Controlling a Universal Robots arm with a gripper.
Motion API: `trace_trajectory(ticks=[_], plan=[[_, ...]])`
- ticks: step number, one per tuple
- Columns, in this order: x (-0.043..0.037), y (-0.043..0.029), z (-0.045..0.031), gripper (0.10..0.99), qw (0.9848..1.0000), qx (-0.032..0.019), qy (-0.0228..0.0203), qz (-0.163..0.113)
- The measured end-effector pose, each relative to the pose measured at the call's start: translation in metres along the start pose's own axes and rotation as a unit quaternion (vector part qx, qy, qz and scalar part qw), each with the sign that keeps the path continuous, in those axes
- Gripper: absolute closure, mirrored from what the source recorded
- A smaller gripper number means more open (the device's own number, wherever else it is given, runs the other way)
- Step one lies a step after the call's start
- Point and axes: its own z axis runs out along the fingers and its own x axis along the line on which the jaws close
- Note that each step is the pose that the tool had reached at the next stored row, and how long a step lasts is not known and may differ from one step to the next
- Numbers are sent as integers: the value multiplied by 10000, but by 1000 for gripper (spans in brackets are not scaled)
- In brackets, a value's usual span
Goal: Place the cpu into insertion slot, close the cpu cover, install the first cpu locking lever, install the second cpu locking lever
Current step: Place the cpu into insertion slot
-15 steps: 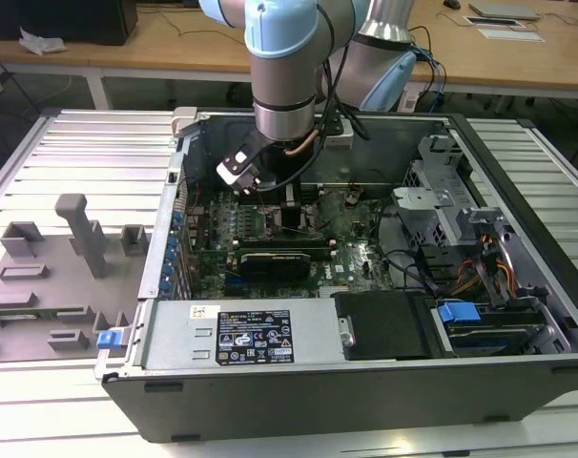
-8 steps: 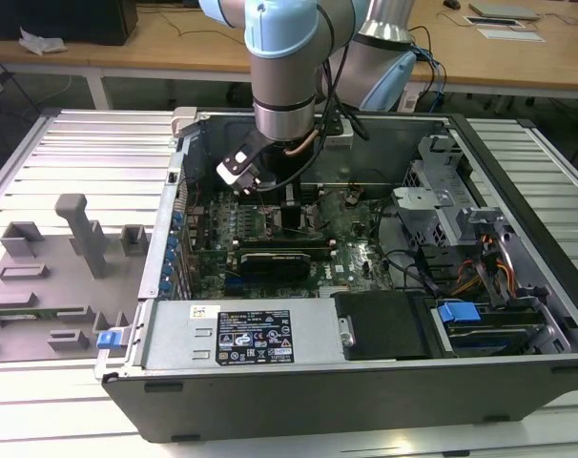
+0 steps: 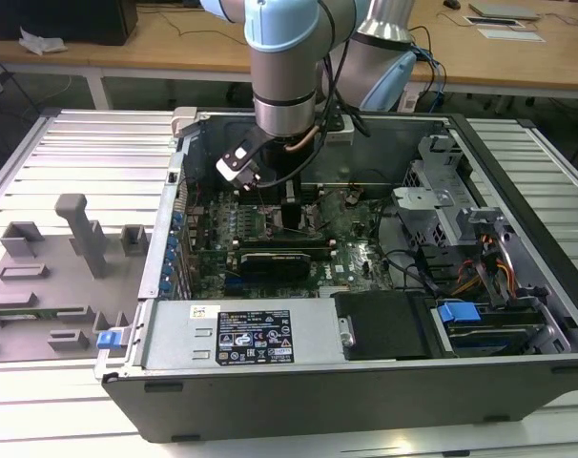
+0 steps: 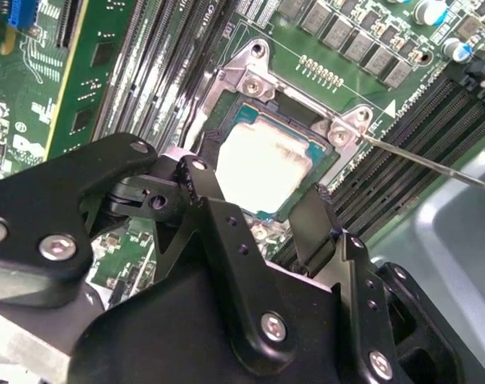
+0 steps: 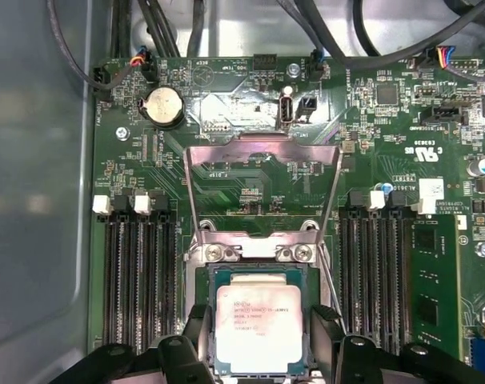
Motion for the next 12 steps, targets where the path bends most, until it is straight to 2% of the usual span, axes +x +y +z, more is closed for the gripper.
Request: trace_trajectory(ticks=[4, 8, 9, 10, 11, 12], plan=[[0, 1, -4, 471, 10000, 0, 0, 0], [0, 1, -9, 733, 10000, 0, -1, 0], [0, 1, -9, 733, 10000, 0, 0, 0], [0, 1, -11, 914, 10000, 0, 0, 1], [0, 1, -12, 914, 10000, 0, 0, 1], [0, 1, -13, 980, 10000, 0, 0, 1]])
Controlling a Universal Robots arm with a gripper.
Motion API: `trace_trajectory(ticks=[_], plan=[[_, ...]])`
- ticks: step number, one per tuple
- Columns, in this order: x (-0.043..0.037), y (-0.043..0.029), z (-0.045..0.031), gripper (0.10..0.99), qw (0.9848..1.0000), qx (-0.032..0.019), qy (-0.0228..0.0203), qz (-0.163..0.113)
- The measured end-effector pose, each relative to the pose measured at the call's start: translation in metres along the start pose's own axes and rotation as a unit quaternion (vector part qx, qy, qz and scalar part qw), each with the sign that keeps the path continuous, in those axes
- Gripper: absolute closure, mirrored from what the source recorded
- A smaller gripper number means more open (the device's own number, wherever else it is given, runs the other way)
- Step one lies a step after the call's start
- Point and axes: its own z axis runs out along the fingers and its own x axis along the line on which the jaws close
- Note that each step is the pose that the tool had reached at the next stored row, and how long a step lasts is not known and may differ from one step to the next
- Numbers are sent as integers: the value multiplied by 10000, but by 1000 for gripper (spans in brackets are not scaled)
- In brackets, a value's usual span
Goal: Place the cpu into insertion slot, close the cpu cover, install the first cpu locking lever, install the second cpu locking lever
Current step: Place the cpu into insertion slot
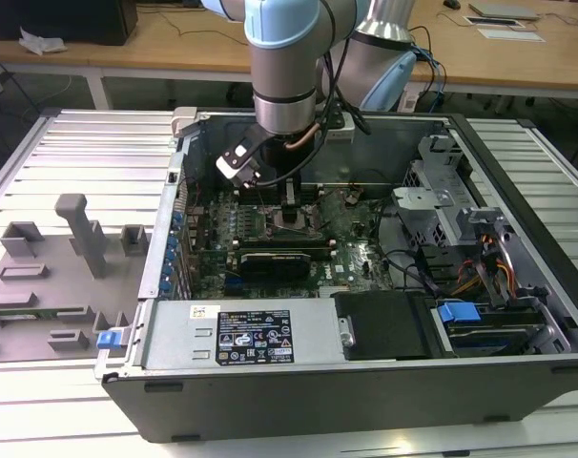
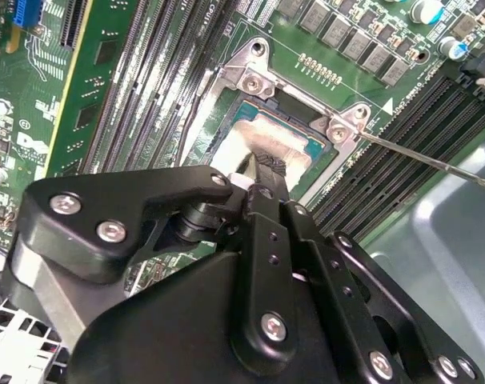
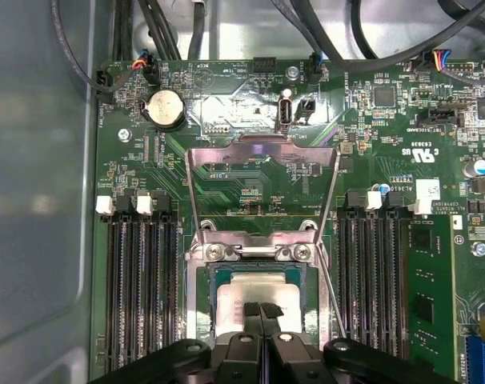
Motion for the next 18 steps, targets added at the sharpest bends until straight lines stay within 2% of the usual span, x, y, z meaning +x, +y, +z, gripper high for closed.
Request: trace_trajectory(ticks=[3, 6, 10, 13, 17, 18], plan=[[0, 0, -2, 980, 10000, 0, 0, 0], [0, 5, -50, 980, 10000, 0, -1, 0], [2, 16, -164, 980, 10000, 0, 0, 0], [3, 28, -277, 980, 10000, 0, 0, 0], [7, 50, -495, 980, 10000, 0, -1, 0], [7, 51, -506, 980, 10000, 0, -1, 0]])
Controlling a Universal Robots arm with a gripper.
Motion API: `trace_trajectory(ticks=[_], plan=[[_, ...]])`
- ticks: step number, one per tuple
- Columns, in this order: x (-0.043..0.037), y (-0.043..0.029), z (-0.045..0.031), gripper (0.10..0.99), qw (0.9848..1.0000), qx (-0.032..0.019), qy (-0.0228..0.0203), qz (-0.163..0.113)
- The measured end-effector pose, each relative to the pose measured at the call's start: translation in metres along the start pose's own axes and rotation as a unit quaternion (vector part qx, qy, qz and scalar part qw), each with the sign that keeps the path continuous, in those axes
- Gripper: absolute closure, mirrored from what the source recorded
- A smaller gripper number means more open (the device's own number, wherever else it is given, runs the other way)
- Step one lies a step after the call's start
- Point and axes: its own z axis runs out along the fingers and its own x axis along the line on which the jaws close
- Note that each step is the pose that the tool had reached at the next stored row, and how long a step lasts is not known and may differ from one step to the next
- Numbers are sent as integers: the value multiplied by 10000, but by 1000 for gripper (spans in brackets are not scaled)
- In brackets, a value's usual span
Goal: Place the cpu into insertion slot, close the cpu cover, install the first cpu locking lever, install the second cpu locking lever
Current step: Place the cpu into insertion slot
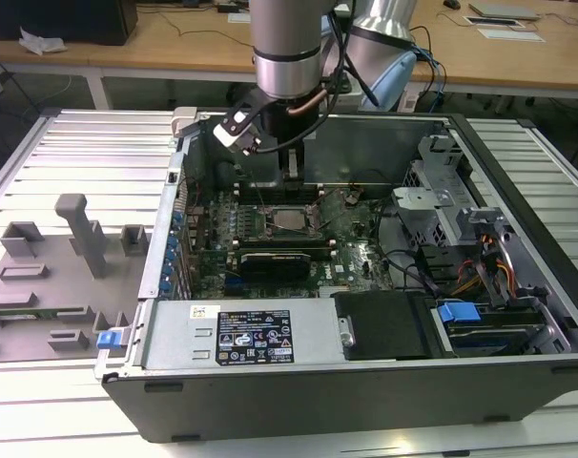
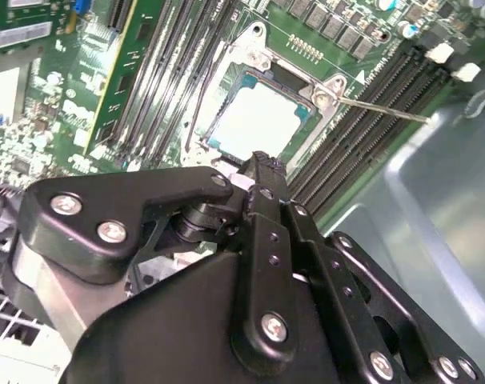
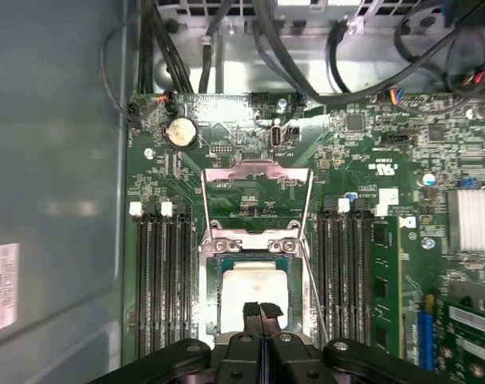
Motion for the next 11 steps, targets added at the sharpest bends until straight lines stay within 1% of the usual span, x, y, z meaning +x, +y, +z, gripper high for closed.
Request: trace_trajectory(ticks=[3, 4, 5, 6, 7, 8, 11], plan=[[0, 0, -3, 980, 10000, 1, 2, 1], [-2, 0, -4, 980, 10000, 17, 24, 3], [-5, 0, -3, 980, 10000, 45, 60, 7], [-10, 4, -1, 980, 9998, 127, 121, 14], [-13, 8, 0, 980, 9996, 212, 159, 20], [-13, 10, 0, 980, 9996, 242, 164, 21], [-13, 10, -1, 980, 9995, 266, 166, 22]])
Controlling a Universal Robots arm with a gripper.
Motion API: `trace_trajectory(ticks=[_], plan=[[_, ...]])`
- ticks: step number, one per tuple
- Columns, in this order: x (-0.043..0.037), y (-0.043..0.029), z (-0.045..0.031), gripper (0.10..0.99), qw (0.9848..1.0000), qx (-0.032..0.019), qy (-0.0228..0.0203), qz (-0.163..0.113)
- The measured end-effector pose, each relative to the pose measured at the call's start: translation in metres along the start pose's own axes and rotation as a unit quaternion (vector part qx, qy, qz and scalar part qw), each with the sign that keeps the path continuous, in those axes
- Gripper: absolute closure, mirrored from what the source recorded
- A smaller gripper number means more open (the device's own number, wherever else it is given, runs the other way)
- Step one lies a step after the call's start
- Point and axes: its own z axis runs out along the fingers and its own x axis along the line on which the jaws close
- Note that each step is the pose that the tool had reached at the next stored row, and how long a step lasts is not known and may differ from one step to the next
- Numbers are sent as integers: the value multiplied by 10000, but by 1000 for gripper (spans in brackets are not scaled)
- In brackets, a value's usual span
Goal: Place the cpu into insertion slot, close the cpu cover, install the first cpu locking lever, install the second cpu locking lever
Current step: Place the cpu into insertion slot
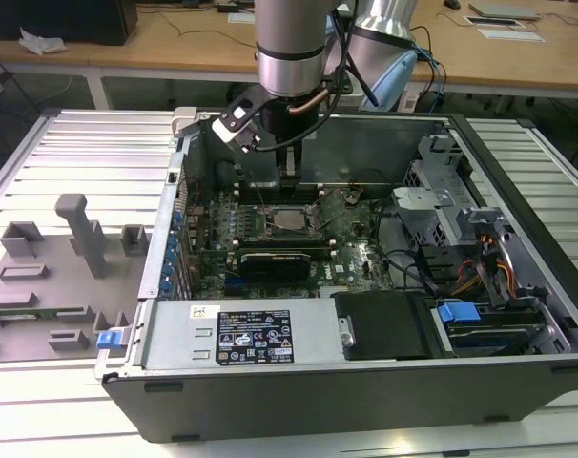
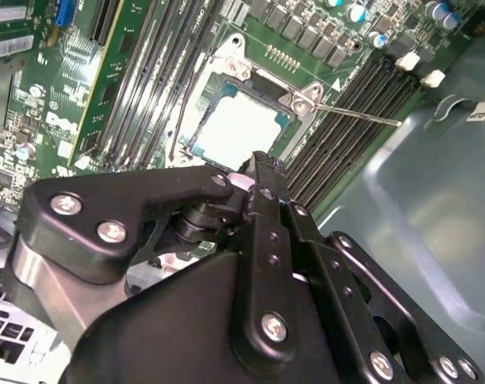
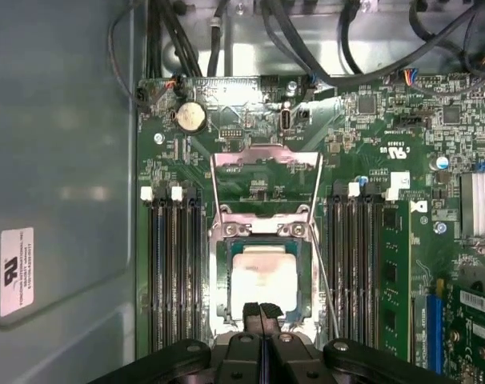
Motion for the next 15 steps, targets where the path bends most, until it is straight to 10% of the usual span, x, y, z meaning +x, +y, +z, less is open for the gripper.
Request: trace_trajectory(ticks=[5, 15], plan=[[-2, 128, 6, 980, 10000, 37, 0, 2], [0, 136, -38, 980, 10000, 52, -2, 2]])
